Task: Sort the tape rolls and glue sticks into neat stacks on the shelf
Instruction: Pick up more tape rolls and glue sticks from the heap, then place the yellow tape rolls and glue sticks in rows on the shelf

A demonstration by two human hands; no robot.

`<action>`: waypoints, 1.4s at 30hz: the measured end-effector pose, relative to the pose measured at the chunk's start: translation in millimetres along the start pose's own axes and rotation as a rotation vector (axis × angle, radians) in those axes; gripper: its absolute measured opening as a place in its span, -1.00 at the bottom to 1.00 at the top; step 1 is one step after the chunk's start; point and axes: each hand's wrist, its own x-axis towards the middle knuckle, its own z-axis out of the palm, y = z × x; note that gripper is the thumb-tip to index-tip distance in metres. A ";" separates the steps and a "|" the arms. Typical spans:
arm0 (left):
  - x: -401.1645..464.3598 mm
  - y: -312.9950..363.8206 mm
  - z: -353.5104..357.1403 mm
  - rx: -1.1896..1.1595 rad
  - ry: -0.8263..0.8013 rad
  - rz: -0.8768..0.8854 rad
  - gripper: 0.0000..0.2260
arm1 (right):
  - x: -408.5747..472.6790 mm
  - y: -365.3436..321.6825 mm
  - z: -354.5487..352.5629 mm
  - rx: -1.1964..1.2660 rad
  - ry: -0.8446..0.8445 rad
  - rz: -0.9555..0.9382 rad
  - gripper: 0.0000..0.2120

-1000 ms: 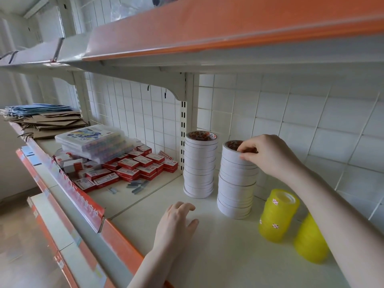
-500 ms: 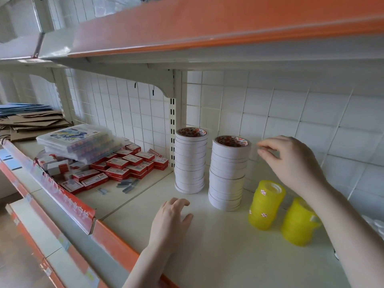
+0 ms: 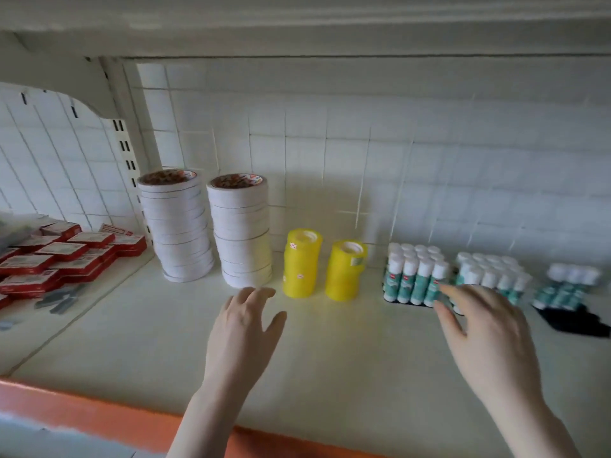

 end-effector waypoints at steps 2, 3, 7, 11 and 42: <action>-9.5 24.9 14.1 -0.016 -0.043 0.045 -0.69 | -14.4 28.1 -13.5 -0.042 0.010 0.031 -0.86; -14.0 38.0 21.1 -0.023 -0.060 0.068 -0.69 | -20.9 41.1 -21.7 -0.061 0.021 0.048 -0.87; -33.6 98.6 49.3 -0.045 -0.101 0.129 -0.70 | -45.1 96.1 -55.4 -0.148 0.063 0.122 -0.85; -64.9 175.1 82.5 -0.071 -0.117 0.199 -0.70 | -69.4 167.6 -96.9 -0.189 0.063 0.166 -0.78; -178.1 717.8 342.0 -0.208 -0.362 0.530 -0.62 | -141.6 711.1 -317.0 -0.547 0.045 0.453 -0.69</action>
